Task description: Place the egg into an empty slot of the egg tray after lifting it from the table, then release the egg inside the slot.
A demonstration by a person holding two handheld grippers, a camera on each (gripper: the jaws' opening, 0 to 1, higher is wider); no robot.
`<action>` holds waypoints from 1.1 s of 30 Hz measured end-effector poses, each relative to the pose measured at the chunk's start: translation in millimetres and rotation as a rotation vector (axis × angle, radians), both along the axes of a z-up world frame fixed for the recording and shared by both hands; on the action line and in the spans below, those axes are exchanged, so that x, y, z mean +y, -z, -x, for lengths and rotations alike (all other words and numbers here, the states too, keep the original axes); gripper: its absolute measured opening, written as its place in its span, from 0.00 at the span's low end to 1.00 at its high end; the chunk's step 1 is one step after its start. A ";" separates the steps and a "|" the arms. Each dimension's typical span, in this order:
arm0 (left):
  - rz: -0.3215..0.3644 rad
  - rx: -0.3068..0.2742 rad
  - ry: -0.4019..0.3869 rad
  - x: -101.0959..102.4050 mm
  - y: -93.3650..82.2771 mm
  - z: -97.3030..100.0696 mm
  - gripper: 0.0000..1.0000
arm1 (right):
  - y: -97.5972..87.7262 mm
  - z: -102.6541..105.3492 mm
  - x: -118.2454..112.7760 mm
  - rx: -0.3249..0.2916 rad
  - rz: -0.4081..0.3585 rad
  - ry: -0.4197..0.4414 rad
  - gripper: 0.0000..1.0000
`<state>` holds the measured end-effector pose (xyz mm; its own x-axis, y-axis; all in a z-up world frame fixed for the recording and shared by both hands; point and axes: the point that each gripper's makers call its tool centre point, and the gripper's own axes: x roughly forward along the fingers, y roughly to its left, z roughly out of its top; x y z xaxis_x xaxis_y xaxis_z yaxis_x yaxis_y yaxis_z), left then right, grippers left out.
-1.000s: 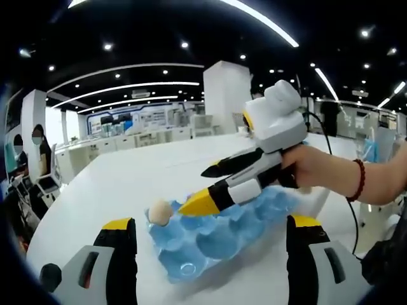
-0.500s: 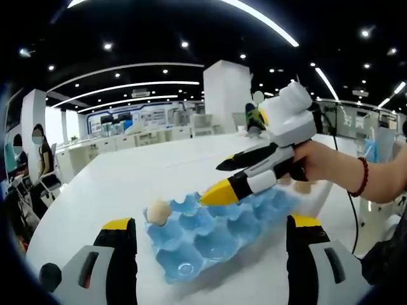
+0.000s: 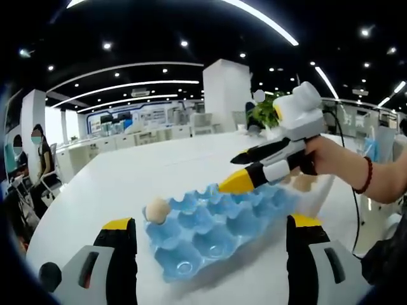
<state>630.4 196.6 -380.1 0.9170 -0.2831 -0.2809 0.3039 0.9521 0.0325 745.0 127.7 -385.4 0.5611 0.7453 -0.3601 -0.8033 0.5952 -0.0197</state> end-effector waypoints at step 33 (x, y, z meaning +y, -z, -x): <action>0.014 0.005 0.003 3.0 3.5 -5.1 1.00 | -1.8 -23.5 -80.7 0.009 0.014 0.211 0.71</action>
<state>635.5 199.6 -383.6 0.9147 -0.2901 -0.2814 0.3073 0.9514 0.0180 768.6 47.0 -383.6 0.7012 0.6063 -0.3751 -0.6609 0.7502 -0.0227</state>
